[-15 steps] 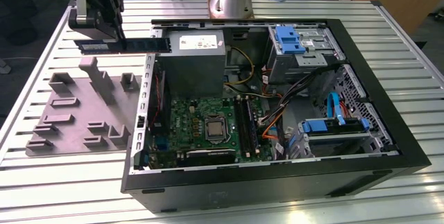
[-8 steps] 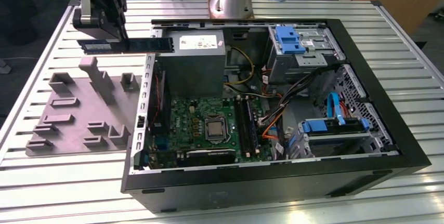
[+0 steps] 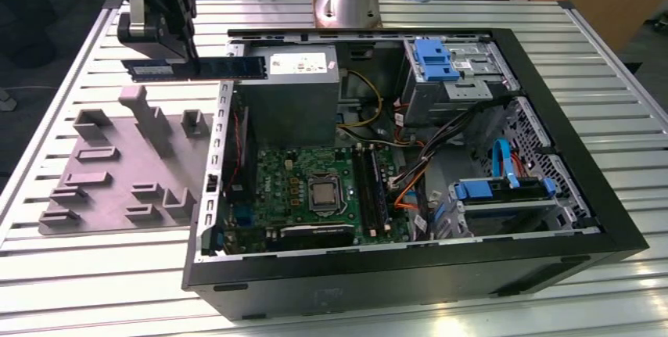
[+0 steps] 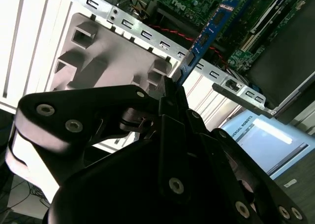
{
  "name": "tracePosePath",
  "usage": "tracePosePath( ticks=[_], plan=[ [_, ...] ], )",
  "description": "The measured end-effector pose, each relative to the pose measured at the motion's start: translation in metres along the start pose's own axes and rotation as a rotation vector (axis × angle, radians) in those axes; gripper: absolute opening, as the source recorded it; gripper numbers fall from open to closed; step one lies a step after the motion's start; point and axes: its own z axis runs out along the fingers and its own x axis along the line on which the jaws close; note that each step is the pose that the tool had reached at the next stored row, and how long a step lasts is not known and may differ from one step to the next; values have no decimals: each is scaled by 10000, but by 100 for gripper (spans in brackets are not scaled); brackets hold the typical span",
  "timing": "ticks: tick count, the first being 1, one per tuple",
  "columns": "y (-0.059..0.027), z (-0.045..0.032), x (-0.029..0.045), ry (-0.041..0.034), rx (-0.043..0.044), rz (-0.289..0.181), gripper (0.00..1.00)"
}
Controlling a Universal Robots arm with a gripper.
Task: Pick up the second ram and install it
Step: 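Pick up the second ram and move it above second insertion slot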
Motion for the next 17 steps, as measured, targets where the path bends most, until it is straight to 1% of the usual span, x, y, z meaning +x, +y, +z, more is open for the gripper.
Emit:
tracePosePath(
  ticks=[17],
  plan=[
    [-118, -3, -2, 0, 0, 0, 14]
  ],
)
